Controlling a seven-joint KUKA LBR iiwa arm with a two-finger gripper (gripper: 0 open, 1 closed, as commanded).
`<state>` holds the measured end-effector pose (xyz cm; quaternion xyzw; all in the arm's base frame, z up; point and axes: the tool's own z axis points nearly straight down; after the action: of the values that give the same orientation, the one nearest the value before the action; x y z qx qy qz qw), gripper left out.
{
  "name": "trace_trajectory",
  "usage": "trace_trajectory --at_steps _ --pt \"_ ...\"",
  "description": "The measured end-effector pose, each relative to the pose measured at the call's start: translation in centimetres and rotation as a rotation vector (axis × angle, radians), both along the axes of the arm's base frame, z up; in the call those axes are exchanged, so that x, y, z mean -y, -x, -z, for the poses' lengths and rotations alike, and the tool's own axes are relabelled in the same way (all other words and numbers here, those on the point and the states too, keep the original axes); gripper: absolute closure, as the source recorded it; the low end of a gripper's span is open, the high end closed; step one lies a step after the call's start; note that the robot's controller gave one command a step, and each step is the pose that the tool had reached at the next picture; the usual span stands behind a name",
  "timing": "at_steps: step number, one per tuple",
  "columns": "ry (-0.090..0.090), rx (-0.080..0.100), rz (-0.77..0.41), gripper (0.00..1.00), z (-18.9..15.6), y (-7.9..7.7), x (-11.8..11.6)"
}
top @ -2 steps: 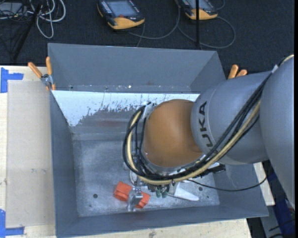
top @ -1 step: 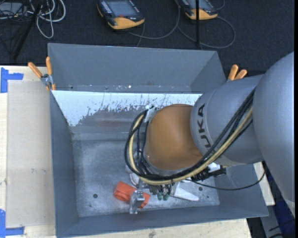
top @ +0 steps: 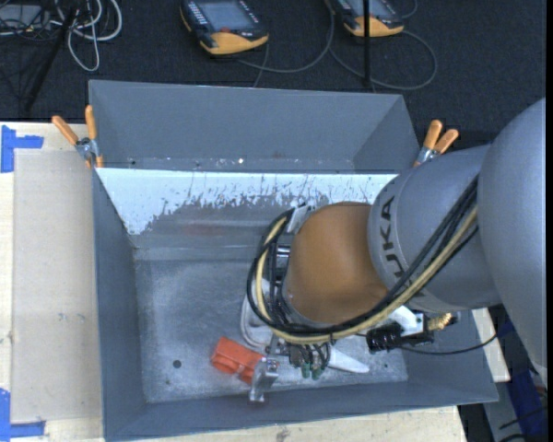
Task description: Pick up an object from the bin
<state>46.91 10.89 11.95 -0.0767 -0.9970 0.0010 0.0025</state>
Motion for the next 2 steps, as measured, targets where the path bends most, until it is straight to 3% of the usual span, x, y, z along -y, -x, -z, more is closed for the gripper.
trace_trajectory --at_steps 1,2 --pt "-0.005 0.025 -0.013 0.0 4.66 -0.62 -0.26" --pt "-0.012 0.027 0.147 1.0 4.34 -1.41 -0.11"
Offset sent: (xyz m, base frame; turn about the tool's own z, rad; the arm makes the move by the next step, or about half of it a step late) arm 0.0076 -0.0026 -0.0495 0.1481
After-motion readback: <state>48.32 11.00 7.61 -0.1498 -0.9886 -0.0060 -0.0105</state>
